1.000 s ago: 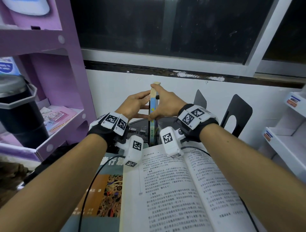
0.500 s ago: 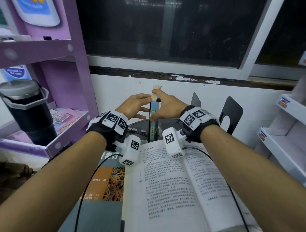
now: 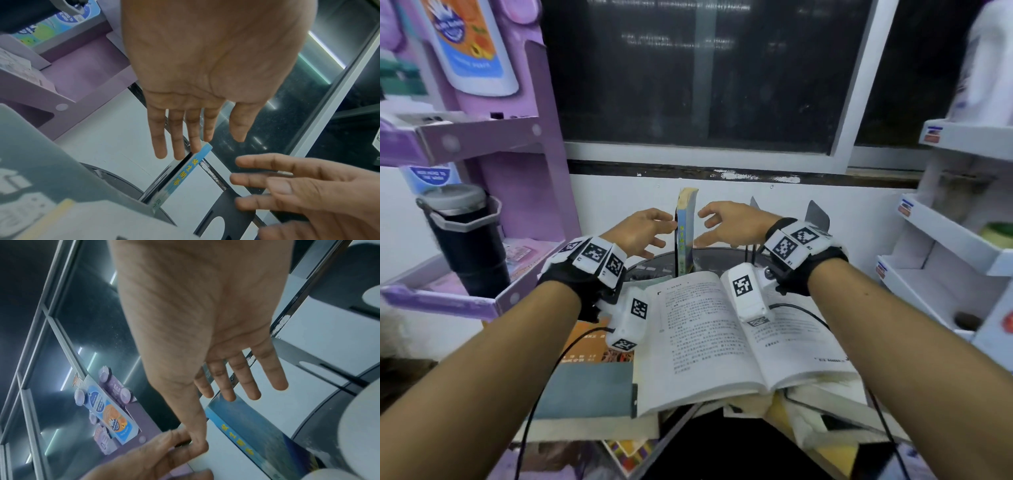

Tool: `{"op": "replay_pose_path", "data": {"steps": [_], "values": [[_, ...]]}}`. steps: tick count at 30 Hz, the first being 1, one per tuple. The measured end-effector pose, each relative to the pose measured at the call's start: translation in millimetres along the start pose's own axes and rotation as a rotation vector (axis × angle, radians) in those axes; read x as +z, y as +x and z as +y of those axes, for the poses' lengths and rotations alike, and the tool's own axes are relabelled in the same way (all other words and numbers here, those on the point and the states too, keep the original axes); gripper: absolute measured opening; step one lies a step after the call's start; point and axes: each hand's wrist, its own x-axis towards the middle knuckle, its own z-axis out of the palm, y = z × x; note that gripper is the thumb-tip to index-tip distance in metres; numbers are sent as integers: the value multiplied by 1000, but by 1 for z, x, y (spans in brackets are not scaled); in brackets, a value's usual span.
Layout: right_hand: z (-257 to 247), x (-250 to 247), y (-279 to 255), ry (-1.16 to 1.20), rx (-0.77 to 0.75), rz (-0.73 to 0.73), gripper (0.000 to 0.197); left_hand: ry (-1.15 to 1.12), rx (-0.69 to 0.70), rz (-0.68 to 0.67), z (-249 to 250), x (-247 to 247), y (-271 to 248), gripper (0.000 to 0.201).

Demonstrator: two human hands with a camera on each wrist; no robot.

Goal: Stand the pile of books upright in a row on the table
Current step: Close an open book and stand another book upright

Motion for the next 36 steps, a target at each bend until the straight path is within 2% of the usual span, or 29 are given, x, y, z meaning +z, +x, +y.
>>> {"op": "replay_pose_path", "data": {"steps": [5,9,12,14,15,17,19,24,27,32,36], "values": [[23,-7,-42,-73,110,-52,70,182,-79,-106,-8,9,-25,34],[32,-7,-75,-170,218,-150,67,409,-148,-193,-16,19,-41,40],[41,-4,-88,-223,257,-223,64,493,-148,-314,-23,22,-47,58],[49,-3,-94,-232,304,-247,63,489,-146,-359,-33,22,-42,90],[52,-2,-96,-216,325,-250,63,489,-153,-361,-38,22,-37,90],[58,-2,-99,-175,366,-264,61,520,-156,-322,-39,23,-34,60],[63,-2,-101,-154,388,-264,60,544,-143,-295,-32,24,-41,49],[68,-1,-99,-132,432,-253,59,641,-150,-303,-24,29,-44,47],[71,0,-95,-127,441,-234,63,584,-154,-251,-23,26,-41,51],[79,2,-86,-101,473,-199,72,485,-175,-244,-18,13,-36,36],[86,3,-81,-103,468,-192,72,419,-144,-148,-12,11,-39,37]]}}
